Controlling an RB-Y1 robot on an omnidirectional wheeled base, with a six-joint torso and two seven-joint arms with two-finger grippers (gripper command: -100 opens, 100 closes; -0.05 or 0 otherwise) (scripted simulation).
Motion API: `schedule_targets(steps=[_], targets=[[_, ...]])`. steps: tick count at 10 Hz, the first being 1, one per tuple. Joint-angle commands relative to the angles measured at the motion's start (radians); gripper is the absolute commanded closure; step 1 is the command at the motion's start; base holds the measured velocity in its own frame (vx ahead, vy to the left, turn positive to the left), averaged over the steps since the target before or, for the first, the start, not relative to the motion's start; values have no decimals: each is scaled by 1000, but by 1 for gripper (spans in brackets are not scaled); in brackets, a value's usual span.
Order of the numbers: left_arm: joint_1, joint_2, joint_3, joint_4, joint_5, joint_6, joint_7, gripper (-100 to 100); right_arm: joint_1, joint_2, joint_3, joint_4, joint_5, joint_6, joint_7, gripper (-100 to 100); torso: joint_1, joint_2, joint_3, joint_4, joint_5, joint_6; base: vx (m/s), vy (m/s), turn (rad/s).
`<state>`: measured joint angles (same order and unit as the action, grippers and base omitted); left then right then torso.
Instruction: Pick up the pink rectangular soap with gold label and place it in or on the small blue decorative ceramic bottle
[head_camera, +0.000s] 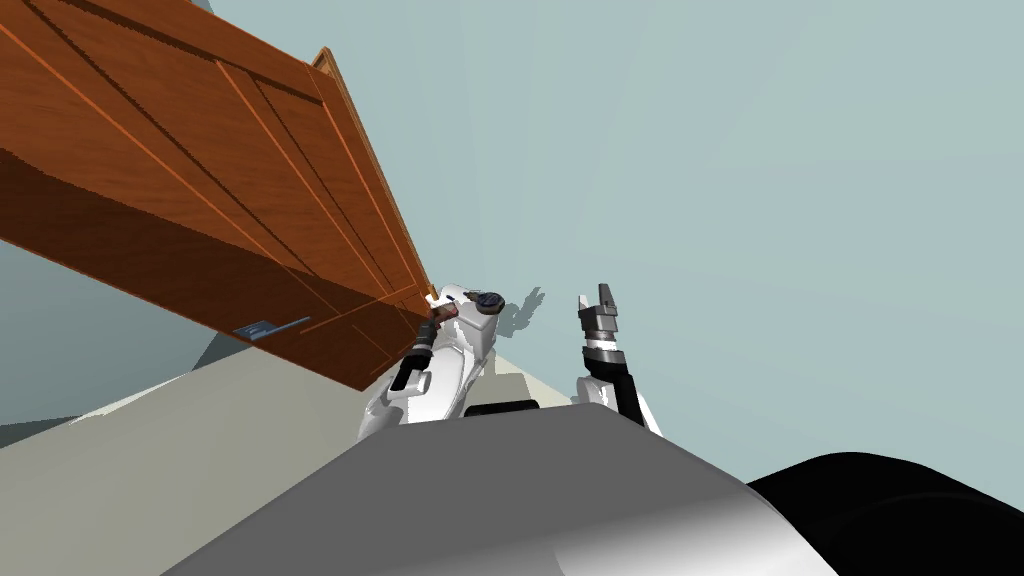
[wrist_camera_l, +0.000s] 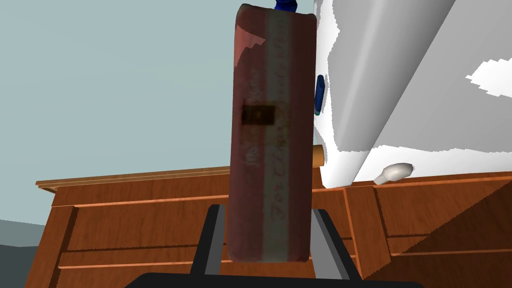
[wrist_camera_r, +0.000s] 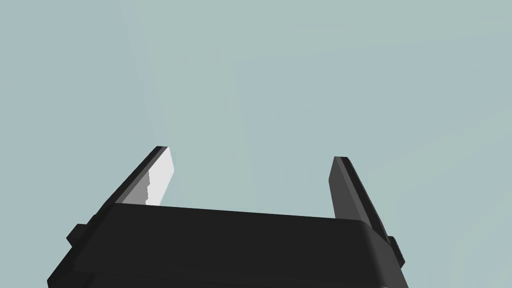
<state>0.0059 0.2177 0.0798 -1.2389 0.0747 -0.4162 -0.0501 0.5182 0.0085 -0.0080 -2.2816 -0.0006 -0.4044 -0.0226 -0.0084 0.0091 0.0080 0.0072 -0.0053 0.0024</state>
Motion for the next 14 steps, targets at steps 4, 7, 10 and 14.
schedule_targets(steps=[4,7,10,14], targets=[[-85,28,5,19,3,56,10,100,0,0,0,0,0,0,0,0,-2,-2,-1,0,-1,0,-43,-44,45],[-137,40,9,34,3,88,19,100,0,0,0,0,0,0,0,0,-2,0,0,1,-1,1,-51,-51,42],[-190,51,10,47,2,128,29,100,0,0,0,0,0,0,0,0,-4,0,1,1,-1,1,-42,-67,41],[-268,52,11,64,0,199,44,100,0,0,0,0,0,0,0,0,-7,0,1,2,-2,1,-18,-95,41]])
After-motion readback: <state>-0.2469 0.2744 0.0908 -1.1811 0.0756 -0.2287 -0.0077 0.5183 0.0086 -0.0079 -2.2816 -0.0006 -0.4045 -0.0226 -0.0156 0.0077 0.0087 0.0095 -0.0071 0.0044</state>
